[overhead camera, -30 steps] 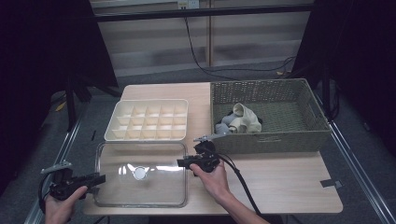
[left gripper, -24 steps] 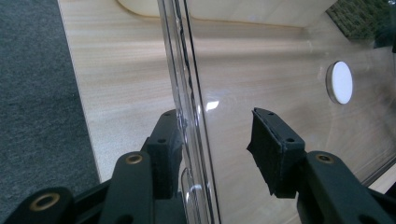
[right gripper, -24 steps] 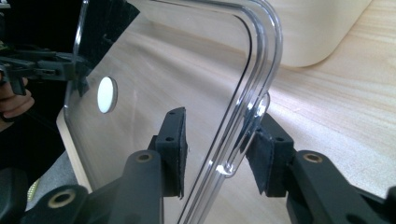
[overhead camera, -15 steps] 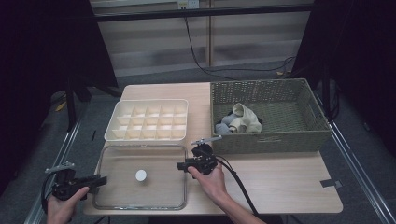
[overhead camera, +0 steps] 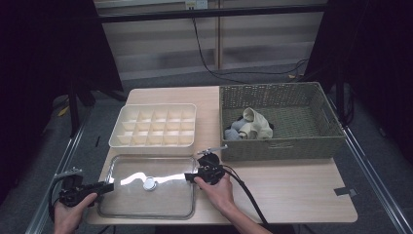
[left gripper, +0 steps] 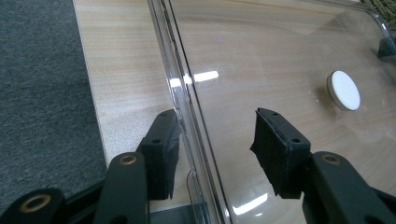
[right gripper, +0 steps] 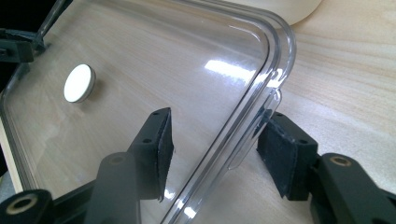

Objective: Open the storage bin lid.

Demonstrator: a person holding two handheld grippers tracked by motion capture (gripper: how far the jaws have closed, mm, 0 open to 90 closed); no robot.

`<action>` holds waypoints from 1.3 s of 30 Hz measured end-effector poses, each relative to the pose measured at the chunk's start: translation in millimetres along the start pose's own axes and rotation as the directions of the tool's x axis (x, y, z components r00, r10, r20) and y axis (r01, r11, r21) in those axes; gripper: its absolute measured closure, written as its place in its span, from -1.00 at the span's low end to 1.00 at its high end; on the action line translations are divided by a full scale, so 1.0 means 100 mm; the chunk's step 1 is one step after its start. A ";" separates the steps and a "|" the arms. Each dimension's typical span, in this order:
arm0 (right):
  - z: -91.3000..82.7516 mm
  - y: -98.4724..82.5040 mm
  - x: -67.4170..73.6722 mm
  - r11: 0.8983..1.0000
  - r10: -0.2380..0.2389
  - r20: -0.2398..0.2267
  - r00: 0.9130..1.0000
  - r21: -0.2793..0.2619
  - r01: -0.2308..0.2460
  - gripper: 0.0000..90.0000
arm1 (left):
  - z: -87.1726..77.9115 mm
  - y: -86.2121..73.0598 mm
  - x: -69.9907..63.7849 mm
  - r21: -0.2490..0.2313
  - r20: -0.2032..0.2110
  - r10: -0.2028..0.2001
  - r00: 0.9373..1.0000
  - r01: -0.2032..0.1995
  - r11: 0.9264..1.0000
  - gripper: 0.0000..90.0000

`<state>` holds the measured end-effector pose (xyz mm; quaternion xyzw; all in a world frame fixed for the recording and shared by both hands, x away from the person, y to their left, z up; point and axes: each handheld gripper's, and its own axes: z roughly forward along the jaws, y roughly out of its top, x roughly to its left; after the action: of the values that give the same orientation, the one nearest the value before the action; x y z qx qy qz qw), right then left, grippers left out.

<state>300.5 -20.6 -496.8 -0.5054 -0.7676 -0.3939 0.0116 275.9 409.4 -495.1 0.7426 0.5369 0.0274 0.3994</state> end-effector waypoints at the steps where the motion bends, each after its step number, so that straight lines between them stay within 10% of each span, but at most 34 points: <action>1: 0.00 0.00 0.00 1.000 0.000 0.000 1.000 0.000 0.000 0.00 | 0.00 0.00 0.00 0.001 -0.001 0.002 1.000 -0.002 1.000 0.13; 23: -0.08 0.01 -0.02 0.995 -0.076 0.002 0.997 0.065 0.076 -0.22 | 0.03 0.00 -0.02 -0.004 0.006 0.022 1.000 -0.022 1.000 0.13; 39: -0.09 0.03 -0.02 0.996 -0.087 -0.013 0.996 0.035 0.087 0.18 | 0.11 0.09 0.01 -0.012 0.001 0.015 1.000 -0.015 1.000 0.09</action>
<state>300.3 -27.6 -489.5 -0.4690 -0.7957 -0.3834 0.0080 288.6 402.8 -496.9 0.7441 0.5309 0.0331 0.4041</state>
